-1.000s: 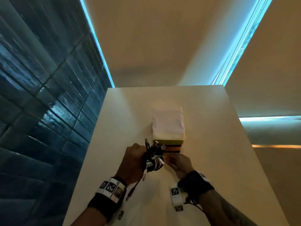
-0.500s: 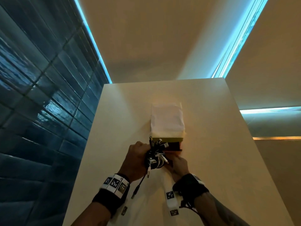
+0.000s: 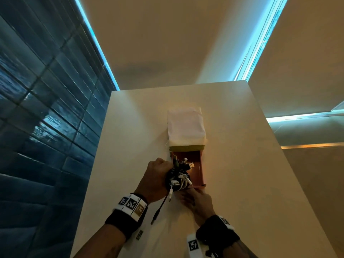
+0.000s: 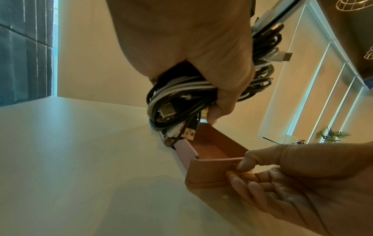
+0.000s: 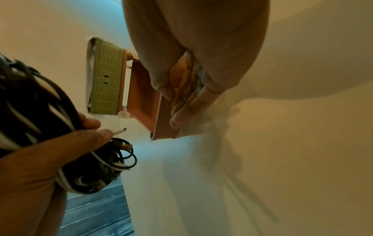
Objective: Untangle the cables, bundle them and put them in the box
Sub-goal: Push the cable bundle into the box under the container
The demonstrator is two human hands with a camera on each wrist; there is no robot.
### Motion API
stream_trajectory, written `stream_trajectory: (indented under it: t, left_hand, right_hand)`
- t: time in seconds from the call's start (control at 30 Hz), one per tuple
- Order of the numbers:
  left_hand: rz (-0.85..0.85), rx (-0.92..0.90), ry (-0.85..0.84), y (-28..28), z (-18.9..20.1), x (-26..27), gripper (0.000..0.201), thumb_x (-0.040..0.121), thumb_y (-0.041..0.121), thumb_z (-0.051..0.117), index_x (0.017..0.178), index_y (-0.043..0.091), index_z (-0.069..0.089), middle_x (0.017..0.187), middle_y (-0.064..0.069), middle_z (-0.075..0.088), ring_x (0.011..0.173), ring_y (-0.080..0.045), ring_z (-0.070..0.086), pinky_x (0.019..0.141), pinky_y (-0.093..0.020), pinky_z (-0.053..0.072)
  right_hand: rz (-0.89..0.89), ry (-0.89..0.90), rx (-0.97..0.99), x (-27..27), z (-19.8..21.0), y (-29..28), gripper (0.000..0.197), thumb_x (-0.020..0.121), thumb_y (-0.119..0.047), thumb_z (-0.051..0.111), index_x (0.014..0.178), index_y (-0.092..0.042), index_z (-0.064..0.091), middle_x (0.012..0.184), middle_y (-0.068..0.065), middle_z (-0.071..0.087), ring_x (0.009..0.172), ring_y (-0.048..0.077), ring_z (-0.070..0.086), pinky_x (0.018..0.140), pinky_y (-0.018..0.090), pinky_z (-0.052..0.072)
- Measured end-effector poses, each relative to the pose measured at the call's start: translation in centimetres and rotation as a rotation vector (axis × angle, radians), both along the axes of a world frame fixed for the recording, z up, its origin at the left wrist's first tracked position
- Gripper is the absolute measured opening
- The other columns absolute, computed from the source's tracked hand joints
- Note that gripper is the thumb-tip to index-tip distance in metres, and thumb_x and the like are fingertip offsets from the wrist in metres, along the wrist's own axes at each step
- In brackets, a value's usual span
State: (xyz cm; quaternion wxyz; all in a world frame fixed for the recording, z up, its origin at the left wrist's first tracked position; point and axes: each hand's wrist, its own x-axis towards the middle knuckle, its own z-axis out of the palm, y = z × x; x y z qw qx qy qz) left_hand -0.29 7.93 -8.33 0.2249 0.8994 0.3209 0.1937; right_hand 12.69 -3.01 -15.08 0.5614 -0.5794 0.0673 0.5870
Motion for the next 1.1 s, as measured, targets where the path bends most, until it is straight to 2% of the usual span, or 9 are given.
stream_trajectory:
  t: [0.2, 0.3, 0.43, 0.53, 0.63, 0.73, 0.8, 0.97, 1.1]
  left_hand:
    - [-0.077, 0.051, 0.045, 0.5, -0.1, -0.4, 0.023, 0.07, 0.02, 0.063, 0.092, 0.02, 0.057, 0.087, 0.002, 0.063, 0.088, -0.019, 0.049, 0.07, -0.039, 0.047]
    - [-0.194, 0.151, 0.129, 1.2, 0.1, -0.3, 0.037, 0.07, 0.032, 0.045, 0.106, 0.024, 0.05, 0.101, 0.001, 0.063, 0.103, -0.018, 0.046, 0.084, -0.041, 0.043]
    - [-0.431, 0.302, 0.252, 1.6, 0.2, 0.7, 0.051, 0.07, 0.04, 0.069, 0.116, 0.028, 0.049, 0.124, -0.002, 0.051, 0.119, -0.024, 0.04, 0.099, -0.045, 0.036]
    - [-0.534, 0.355, 0.302, 1.7, 0.1, 2.2, 0.05, 0.071, 0.039, 0.07, 0.117, 0.028, 0.051, 0.129, -0.005, 0.041, 0.122, -0.027, 0.038, 0.101, -0.048, 0.034]
    - [-0.539, 0.427, 0.385, 2.2, -0.1, 3.5, 0.042, 0.076, 0.042, 0.068, 0.113, 0.025, 0.056, 0.13, -0.007, 0.042, 0.122, -0.028, 0.041, 0.097, -0.049, 0.039]
    - [-0.46, 0.431, 0.403, 2.4, -0.5, 4.3, 0.038, 0.078, 0.039, 0.061, 0.112, 0.023, 0.056, 0.13, -0.009, 0.045, 0.122, -0.029, 0.041, 0.097, -0.049, 0.039]
    - [-0.351, 0.393, 0.388, 2.6, -1.1, 4.5, 0.044, 0.077, 0.038, 0.057, 0.118, 0.024, 0.053, 0.13, -0.009, 0.045, 0.122, -0.029, 0.041, 0.1, -0.046, 0.037]
    - [-0.028, 0.183, 0.352, 2.4, -2.7, 3.8, 0.085, 0.074, 0.062, 0.057, 0.143, 0.02, 0.031, 0.14, -0.006, 0.038, 0.129, -0.026, 0.038, 0.104, -0.045, 0.034]
    - [0.351, -0.16, 0.165, 0.5, -5.3, 1.7, 0.078, 0.068, 0.056, 0.071, 0.128, 0.017, 0.041, 0.12, -0.003, 0.044, 0.107, -0.021, 0.046, 0.086, -0.037, 0.042]
  right_hand:
    - [0.208, 0.023, -0.13, 0.7, 0.6, -0.7, 0.033, 0.086, -0.013, 0.067, 0.11, 0.009, 0.063, 0.077, 0.019, 0.07, 0.066, 0.032, 0.068, 0.059, 0.034, 0.056]
    - [0.457, 0.099, -0.163, 2.2, 2.9, -1.3, 0.063, 0.085, -0.048, 0.066, 0.117, 0.006, 0.059, 0.085, 0.02, 0.07, 0.074, 0.032, 0.069, 0.061, 0.034, 0.055]
    - [0.552, 0.191, 0.071, 4.6, 7.2, -0.8, 0.071, 0.083, -0.072, 0.049, 0.122, -0.014, 0.061, 0.115, 0.018, 0.068, 0.104, 0.036, 0.067, 0.085, 0.049, 0.056]
    - [0.701, 0.209, 0.17, 5.2, 9.3, 0.1, 0.056, 0.083, -0.055, 0.065, 0.128, -0.024, 0.056, 0.126, 0.017, 0.062, 0.111, 0.037, 0.063, 0.086, 0.054, 0.054]
    - [0.723, 0.166, 0.185, 4.7, 9.3, 0.7, 0.052, 0.08, -0.021, 0.077, 0.127, -0.018, 0.054, 0.115, 0.02, 0.066, 0.096, 0.037, 0.067, 0.078, 0.047, 0.058]
    - [0.591, 0.107, 0.169, 4.2, 8.0, 1.3, 0.042, 0.078, -0.008, 0.075, 0.114, 0.001, 0.056, 0.089, 0.017, 0.064, 0.071, 0.026, 0.063, 0.058, 0.032, 0.053]
    - [0.515, 0.101, 0.135, 4.2, 7.3, 1.8, 0.027, 0.079, -0.007, 0.071, 0.101, 0.0, 0.057, 0.081, 0.015, 0.061, 0.061, 0.023, 0.055, 0.049, 0.027, 0.045]
    - [0.391, 0.225, 0.018, 4.4, 5.5, 3.2, 0.033, 0.077, -0.005, 0.069, 0.107, 0.001, 0.058, 0.097, 0.021, 0.06, 0.056, 0.02, 0.053, 0.042, 0.022, 0.039]
    - [0.332, 0.243, -0.02, 4.6, 3.8, 4.1, 0.055, 0.073, -0.006, 0.07, 0.124, 0.006, 0.053, 0.106, 0.025, 0.059, 0.069, 0.024, 0.056, 0.04, 0.021, 0.041]
